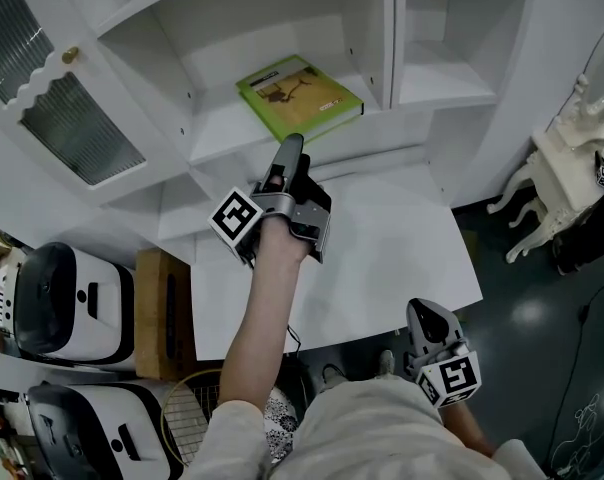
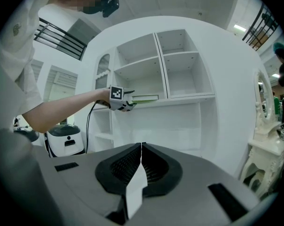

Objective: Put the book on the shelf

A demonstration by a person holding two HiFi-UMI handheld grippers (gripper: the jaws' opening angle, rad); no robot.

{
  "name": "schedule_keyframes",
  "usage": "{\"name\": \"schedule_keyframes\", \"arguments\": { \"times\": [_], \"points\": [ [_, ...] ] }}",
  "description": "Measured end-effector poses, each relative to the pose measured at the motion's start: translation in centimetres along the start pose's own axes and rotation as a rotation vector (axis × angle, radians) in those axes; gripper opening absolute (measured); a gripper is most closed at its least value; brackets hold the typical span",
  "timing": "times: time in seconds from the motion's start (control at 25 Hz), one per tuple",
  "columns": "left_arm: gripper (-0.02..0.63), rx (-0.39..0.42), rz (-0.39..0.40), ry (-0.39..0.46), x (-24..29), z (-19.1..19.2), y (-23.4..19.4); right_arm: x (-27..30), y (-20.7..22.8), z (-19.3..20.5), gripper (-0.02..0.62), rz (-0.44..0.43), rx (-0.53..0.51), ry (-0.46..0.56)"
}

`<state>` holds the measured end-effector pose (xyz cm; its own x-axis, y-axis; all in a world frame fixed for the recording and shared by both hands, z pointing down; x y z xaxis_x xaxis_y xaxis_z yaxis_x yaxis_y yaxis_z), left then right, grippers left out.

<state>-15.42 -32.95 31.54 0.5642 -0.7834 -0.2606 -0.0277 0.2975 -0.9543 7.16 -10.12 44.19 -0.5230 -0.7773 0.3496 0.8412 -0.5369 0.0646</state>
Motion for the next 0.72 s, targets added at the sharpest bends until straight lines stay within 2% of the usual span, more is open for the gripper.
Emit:
{"name": "schedule_keyframes", "arguments": {
  "times": [0.08,0.24,0.52,0.72],
  "points": [
    [0.284,0.007,-0.002,0.005,-0.5,0.3,0.2,-0.1,-0.1,0.1,0.018,-0.006,0.0,-0.003],
    [0.232,0.0,-0.003,0.009,-1.8,0.7,0.3,-0.1,-0.6,0.0,0.018,-0.023,-0.011,-0.003],
    [0.005,-0.01,-0.036,0.053,-4.7,1.2,-0.8,-0.4,-1.6,0.3,0.018,-0.056,-0.022,-0.007],
    [0.003,0.009,-0.038,0.036,-5.7,1.9,-0.7,-0.6,-2.1,0.4,0.018,-0.076,-0.03,-0.005]
  ]
}}
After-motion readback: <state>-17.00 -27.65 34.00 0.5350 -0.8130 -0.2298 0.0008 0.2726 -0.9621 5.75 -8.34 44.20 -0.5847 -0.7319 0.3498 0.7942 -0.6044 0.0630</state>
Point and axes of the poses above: the fingertips, and each gripper's own axes: x forward along the fingers, y to its right, z out of its underside, the point moved 4 cm from there along -x, backward along the fingers, and after that the axes turned 12 degrees about -y, right-handed, at the moved point
